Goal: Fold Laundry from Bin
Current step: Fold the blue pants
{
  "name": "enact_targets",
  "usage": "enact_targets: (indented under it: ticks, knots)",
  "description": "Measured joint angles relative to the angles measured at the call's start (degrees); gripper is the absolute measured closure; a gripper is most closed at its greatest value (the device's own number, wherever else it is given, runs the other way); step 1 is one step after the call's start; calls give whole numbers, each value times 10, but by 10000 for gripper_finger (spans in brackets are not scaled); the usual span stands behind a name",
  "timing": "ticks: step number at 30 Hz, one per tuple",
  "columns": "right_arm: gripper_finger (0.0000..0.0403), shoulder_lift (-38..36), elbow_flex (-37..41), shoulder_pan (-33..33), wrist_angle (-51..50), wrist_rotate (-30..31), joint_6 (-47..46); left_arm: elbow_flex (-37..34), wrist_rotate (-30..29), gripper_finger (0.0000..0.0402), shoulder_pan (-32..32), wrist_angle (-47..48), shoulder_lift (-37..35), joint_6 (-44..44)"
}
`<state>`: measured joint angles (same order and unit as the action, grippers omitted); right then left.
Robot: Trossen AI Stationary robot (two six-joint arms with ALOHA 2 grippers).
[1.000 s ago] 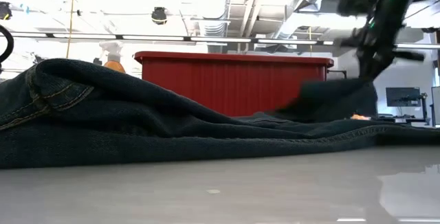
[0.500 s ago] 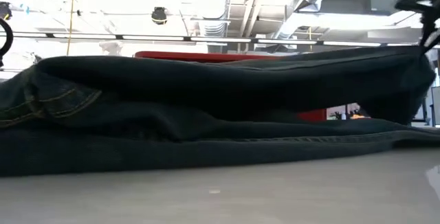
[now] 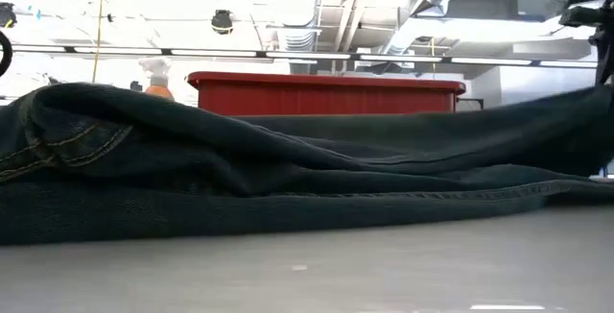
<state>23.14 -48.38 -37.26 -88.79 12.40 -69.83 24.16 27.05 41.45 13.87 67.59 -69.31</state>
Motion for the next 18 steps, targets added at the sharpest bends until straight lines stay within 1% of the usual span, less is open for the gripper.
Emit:
enact_targets:
  ticks: [3, 4, 6, 8, 9, 11, 13, 18]
  knots:
    - [241, 1, -26, 0, -12, 0, 17, 0, -3, 178, 14, 0, 0, -15]
    - [237, 0, -37, 0, -12, 13, 22, 0, -4, 178, 20, 0, 0, -21]
    - [233, 1, -61, 0, -7, 60, 36, 0, -4, 178, 31, 0, 0, -31]
    - [232, 3, -76, 0, 25, 102, 74, 0, -3, 178, 40, 0, 0, -38]
    - [232, 4, -77, 0, 48, 113, 96, 0, -3, 178, 43, -1, 0, -40]
    - [234, 23, -69, 0, 90, 124, 134, 0, 6, 178, 46, -3, 0, -45]
    - [237, 56, -46, 0, 107, 122, 161, 0, 19, 178, 47, -10, 0, -53]
    - [240, 173, 27, -11, 167, 94, 246, -1, 64, 178, 47, -26, 0, -64]
